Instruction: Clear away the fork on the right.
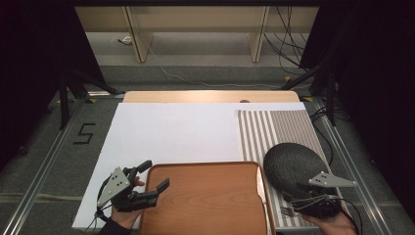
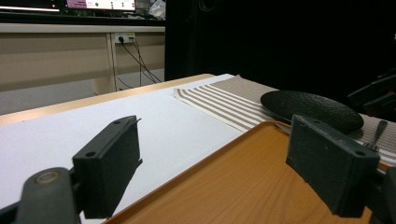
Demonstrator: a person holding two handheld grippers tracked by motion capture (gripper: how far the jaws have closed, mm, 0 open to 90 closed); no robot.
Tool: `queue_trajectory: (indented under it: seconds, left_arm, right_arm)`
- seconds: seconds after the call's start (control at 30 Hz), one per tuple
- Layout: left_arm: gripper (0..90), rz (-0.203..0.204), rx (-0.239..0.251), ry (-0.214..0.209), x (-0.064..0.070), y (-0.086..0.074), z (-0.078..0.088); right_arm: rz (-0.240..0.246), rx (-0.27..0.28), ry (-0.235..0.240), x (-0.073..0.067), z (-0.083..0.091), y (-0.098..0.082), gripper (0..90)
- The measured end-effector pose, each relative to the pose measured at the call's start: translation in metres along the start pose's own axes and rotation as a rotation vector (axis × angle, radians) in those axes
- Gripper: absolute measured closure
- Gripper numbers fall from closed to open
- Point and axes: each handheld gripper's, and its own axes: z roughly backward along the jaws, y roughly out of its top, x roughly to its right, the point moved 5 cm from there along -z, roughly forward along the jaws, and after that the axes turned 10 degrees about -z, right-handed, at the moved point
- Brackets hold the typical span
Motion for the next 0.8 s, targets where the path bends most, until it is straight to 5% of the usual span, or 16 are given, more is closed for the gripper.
queue_trajectory:
  seconds: [0.8]
  left_arm:
    - [16.9, -0.005, -0.003, -0.001, 0.001, 0.0, 0.001]
  right_arm:
    - [-0.103, 0.003, -0.179, 0.053, 0.033, -0.022, 86.8]
